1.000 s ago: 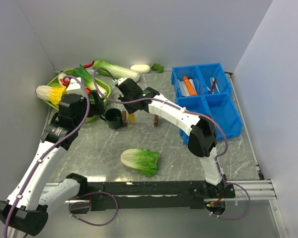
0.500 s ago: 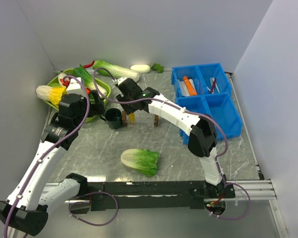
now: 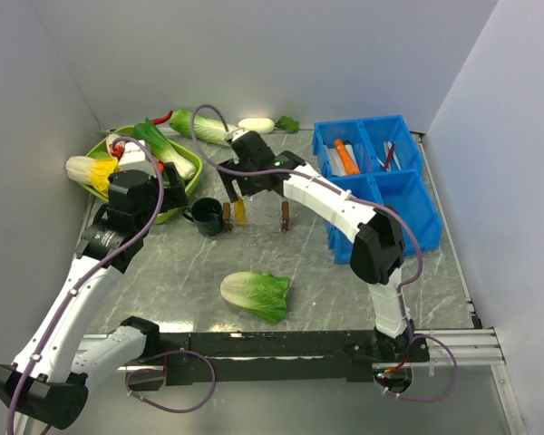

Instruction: Prepare toiletry sets of a toothbrush and toothpaste on the tray

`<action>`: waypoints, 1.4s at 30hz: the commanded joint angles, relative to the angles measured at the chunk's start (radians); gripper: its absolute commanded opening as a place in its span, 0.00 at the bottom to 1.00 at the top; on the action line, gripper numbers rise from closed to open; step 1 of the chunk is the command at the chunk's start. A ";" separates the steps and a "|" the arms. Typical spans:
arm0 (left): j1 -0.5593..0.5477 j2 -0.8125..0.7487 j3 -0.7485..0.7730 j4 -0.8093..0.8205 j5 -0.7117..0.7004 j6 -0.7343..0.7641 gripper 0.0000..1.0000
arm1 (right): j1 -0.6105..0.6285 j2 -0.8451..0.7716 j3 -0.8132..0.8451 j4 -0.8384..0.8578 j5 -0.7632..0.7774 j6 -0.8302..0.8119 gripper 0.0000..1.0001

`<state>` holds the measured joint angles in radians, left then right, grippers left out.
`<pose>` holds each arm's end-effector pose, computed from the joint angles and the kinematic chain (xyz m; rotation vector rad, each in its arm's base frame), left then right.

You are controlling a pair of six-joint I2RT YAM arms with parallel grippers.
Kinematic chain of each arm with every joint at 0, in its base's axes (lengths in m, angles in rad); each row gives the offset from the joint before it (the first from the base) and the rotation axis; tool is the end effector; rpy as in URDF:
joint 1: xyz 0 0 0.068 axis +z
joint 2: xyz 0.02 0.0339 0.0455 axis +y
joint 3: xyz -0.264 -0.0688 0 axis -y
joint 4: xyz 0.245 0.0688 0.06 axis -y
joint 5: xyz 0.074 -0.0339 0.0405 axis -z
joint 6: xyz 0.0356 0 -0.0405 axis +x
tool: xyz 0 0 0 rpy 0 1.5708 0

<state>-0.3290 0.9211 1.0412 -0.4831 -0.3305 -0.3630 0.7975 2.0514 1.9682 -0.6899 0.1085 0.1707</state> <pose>0.1902 -0.0527 0.3744 -0.2513 1.8995 -0.1467 0.3307 0.3333 0.3106 -0.6776 2.2662 0.3502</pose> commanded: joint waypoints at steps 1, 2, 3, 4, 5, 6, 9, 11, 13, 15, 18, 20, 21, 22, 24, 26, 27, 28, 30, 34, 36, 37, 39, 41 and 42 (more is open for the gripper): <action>-0.002 0.021 0.068 -0.014 -0.024 -0.025 0.97 | -0.038 -0.126 -0.008 0.084 -0.072 0.039 0.93; -0.002 0.025 0.083 -0.029 -0.021 -0.036 0.96 | -0.041 -0.134 -0.008 0.085 -0.078 0.038 0.93; -0.002 0.036 0.091 -0.037 -0.021 -0.042 0.96 | -0.046 -0.152 -0.006 0.089 -0.084 0.036 0.94; -0.002 0.041 0.098 -0.046 -0.022 -0.051 0.97 | -0.064 -0.163 -0.005 0.093 -0.093 0.032 0.95; -0.001 0.044 0.111 -0.054 -0.025 -0.071 0.96 | -0.073 -0.174 -0.006 0.095 -0.101 0.032 0.95; -0.001 0.050 0.115 -0.063 -0.028 -0.082 0.96 | -0.084 -0.198 -0.008 0.096 -0.104 0.030 0.95; -0.001 0.048 0.120 -0.061 -0.041 -0.120 0.96 | -0.150 -0.252 -0.020 0.096 -0.138 0.026 0.96; -0.001 0.044 0.115 -0.055 -0.047 -0.148 0.96 | -0.199 -0.281 -0.048 0.102 -0.136 0.013 0.96; -0.001 0.042 0.114 -0.064 -0.054 -0.180 0.97 | -0.225 -0.324 -0.087 0.107 -0.127 -0.008 0.96; -0.001 0.036 0.108 -0.071 -0.053 -0.201 0.96 | -0.268 -0.361 -0.118 0.105 -0.110 -0.022 0.95; -0.001 0.013 0.071 -0.058 -0.056 -0.229 0.97 | -0.332 -0.396 -0.160 0.093 -0.110 -0.037 0.93; -0.001 -0.001 0.045 -0.029 -0.048 -0.228 0.96 | -0.383 -0.405 -0.172 0.083 -0.113 -0.037 0.91; -0.001 -0.001 0.037 -0.020 -0.038 -0.220 0.96 | -0.400 -0.407 -0.175 0.079 -0.125 -0.039 0.90; -0.001 0.002 0.037 -0.009 -0.033 -0.215 0.96 | -0.414 -0.405 -0.178 0.075 -0.130 -0.042 0.89; -0.001 0.021 0.051 -0.011 -0.024 -0.205 0.97 | -0.452 -0.393 -0.177 0.063 -0.135 -0.053 0.88; -0.001 0.045 0.062 -0.022 -0.019 -0.206 0.96 | -0.475 -0.372 -0.173 0.056 -0.130 -0.059 0.84; -0.001 0.053 0.069 -0.025 -0.018 -0.211 0.96 | -0.497 -0.363 -0.172 0.053 -0.128 -0.068 0.82; -0.001 0.064 0.072 -0.025 -0.016 -0.214 0.96 | -0.506 -0.343 -0.172 0.055 -0.128 -0.072 0.80; -0.001 0.067 0.069 -0.020 -0.018 -0.231 0.96 | -0.535 -0.317 -0.163 0.059 -0.130 -0.085 0.73; -0.001 0.067 0.074 -0.029 -0.031 -0.255 0.96 | -0.567 -0.223 -0.117 0.058 -0.078 -0.109 0.66; -0.001 0.065 0.080 -0.044 -0.047 -0.261 0.97 | -0.578 -0.188 -0.085 0.055 -0.053 -0.126 0.63; -0.001 0.064 0.080 -0.049 -0.053 -0.263 0.97 | -0.589 -0.156 -0.074 0.053 -0.027 -0.129 0.62; -0.001 0.062 0.083 -0.054 -0.065 -0.260 0.96 | -0.598 -0.125 -0.042 0.047 -0.015 -0.126 0.58; 0.001 0.067 0.086 -0.054 -0.068 -0.257 0.97 | -0.612 -0.088 -0.034 0.058 -0.012 -0.132 0.56; 0.001 0.068 0.092 -0.055 -0.071 -0.258 0.96 | -0.615 -0.076 -0.031 0.061 -0.009 -0.138 0.56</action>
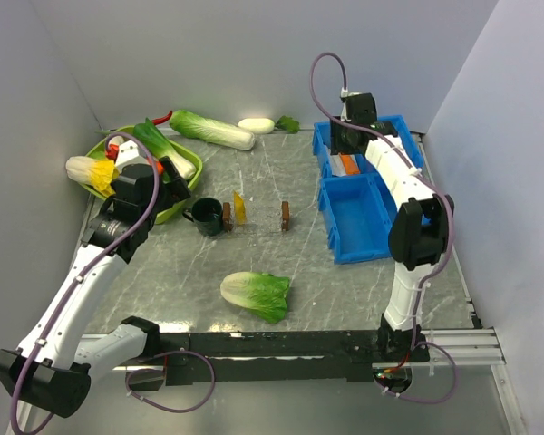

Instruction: Prepare toiletry sets of a toothbrush and toothpaste on the tray

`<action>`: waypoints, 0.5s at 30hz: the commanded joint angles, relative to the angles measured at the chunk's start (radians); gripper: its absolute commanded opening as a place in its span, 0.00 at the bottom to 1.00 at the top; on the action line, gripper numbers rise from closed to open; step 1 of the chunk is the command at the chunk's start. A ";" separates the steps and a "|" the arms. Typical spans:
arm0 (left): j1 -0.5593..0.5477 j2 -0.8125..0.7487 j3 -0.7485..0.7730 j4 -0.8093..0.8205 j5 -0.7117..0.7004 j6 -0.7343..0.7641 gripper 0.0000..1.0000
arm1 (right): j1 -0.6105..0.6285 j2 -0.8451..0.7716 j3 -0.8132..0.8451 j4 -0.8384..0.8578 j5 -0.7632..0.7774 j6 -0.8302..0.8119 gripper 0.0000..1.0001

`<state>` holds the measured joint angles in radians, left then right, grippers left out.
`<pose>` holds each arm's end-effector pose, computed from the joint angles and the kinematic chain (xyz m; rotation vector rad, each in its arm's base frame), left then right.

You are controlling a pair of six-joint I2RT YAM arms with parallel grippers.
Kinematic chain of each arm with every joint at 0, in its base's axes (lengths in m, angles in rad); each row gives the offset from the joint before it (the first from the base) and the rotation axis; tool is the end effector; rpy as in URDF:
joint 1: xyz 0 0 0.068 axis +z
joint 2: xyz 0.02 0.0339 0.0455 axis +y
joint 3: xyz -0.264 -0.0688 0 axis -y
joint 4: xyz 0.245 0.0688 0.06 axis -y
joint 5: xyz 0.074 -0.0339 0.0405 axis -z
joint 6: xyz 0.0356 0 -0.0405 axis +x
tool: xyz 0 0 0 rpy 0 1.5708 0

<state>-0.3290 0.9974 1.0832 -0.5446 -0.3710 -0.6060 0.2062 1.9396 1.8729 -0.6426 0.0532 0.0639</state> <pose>0.2046 -0.0562 0.3686 -0.5045 1.9387 -0.2239 0.4377 0.0896 0.3319 -0.1343 2.2762 0.0810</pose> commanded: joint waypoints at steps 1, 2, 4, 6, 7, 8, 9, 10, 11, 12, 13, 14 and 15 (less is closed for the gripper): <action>0.001 0.000 0.050 0.005 -0.031 -0.015 0.96 | -0.025 0.065 0.071 0.014 0.050 -0.039 0.56; 0.001 0.004 0.058 0.003 -0.032 -0.018 0.96 | -0.028 0.082 0.089 0.006 0.069 -0.055 0.56; 0.001 0.015 0.067 -0.008 -0.039 -0.021 0.96 | -0.031 0.134 0.110 -0.003 0.083 -0.084 0.56; 0.001 0.020 0.073 -0.012 -0.046 -0.029 0.97 | -0.045 0.194 0.163 -0.035 0.083 -0.098 0.55; 0.001 0.018 0.073 -0.014 -0.051 -0.031 0.97 | -0.050 0.211 0.182 -0.046 0.079 -0.099 0.55; 0.001 0.021 0.073 -0.014 -0.054 -0.040 0.97 | -0.054 0.228 0.207 -0.058 0.076 -0.104 0.55; 0.001 0.020 0.073 -0.014 -0.057 -0.044 0.96 | -0.056 0.251 0.215 -0.058 0.074 -0.110 0.55; 0.001 0.020 0.072 -0.015 -0.059 -0.051 0.97 | -0.057 0.262 0.219 -0.054 0.076 -0.124 0.54; 0.001 0.021 0.070 -0.015 -0.059 -0.061 0.96 | -0.057 0.271 0.219 -0.048 0.077 -0.131 0.54; 0.002 0.023 0.070 -0.018 -0.062 -0.067 0.96 | -0.056 0.286 0.221 -0.037 0.083 -0.141 0.54; 0.002 0.024 0.070 -0.026 -0.065 -0.074 0.97 | -0.057 0.295 0.223 -0.037 0.088 -0.153 0.55; 0.002 0.024 0.073 -0.031 -0.069 -0.087 0.96 | -0.057 0.305 0.230 -0.035 0.092 -0.157 0.55; 0.002 0.026 0.075 -0.035 -0.077 -0.093 0.96 | -0.060 0.321 0.233 -0.035 0.096 -0.164 0.55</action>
<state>-0.3290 1.0199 1.1156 -0.5655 -0.4095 -0.6514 0.1562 2.2173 2.0476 -0.6746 0.1200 -0.0444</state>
